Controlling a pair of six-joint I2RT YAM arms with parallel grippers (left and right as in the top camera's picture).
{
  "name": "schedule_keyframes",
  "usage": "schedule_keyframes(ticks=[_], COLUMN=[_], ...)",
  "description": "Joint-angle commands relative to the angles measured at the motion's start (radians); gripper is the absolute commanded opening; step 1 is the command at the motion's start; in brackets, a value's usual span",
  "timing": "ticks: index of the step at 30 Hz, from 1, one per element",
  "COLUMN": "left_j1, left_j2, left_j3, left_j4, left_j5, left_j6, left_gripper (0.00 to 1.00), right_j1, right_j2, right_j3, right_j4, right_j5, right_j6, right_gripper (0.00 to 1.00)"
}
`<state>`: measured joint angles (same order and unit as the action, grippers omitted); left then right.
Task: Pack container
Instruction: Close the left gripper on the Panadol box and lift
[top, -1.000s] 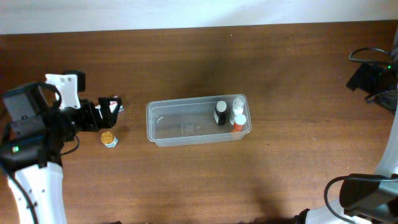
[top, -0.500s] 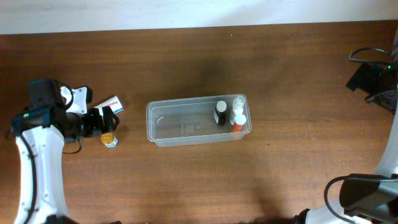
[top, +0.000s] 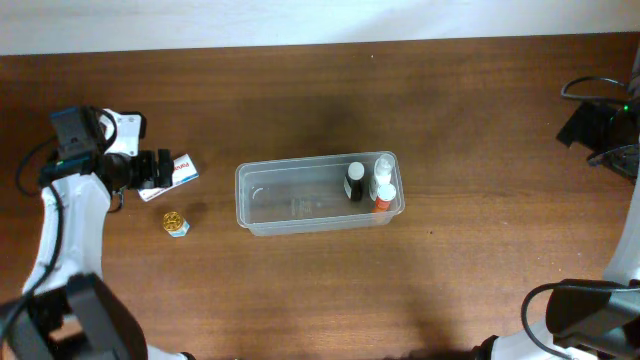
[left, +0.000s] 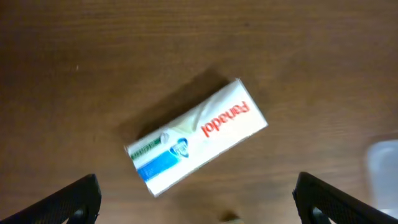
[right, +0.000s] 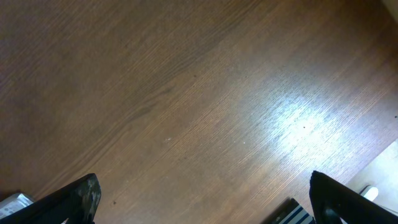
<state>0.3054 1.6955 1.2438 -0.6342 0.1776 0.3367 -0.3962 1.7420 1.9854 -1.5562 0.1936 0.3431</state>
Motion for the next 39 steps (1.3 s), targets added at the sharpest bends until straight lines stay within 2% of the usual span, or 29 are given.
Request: schedule_keyframes(ticks=[1, 10, 19, 34, 36, 39], left_j1=[0.004, 0.003, 0.003, -0.002, -0.002, -0.001], left_j2=[0.077, 0.188, 0.217, 0.288, 0.288, 0.288], left_j3=[0.013, 0.013, 0.013, 0.013, 0.013, 0.013], left_j4=[0.018, 0.023, 0.074, 0.126, 0.127, 0.126], left_j5=[-0.016, -0.018, -0.018, -0.018, -0.018, -0.018], left_j6=[0.144, 0.330, 0.444, 0.438, 0.406, 0.296], left_gripper=[0.99, 0.99, 0.99, 0.99, 0.99, 0.99], right_j1=[-0.003, -0.003, -0.003, -0.003, -0.003, -0.003], right_j2=[-0.027, -0.027, -0.027, -0.027, -0.027, -0.027], right_j3=[0.016, 0.016, 0.016, 0.016, 0.016, 0.016], right_j4=[0.000, 0.000, 0.000, 0.000, 0.000, 0.000], right_j5=[0.002, 0.002, 0.002, 0.002, 0.002, 0.002], right_j6=[0.006, 0.006, 0.006, 0.006, 0.006, 0.006], right_gripper=[0.98, 0.98, 0.98, 0.98, 0.98, 0.98])
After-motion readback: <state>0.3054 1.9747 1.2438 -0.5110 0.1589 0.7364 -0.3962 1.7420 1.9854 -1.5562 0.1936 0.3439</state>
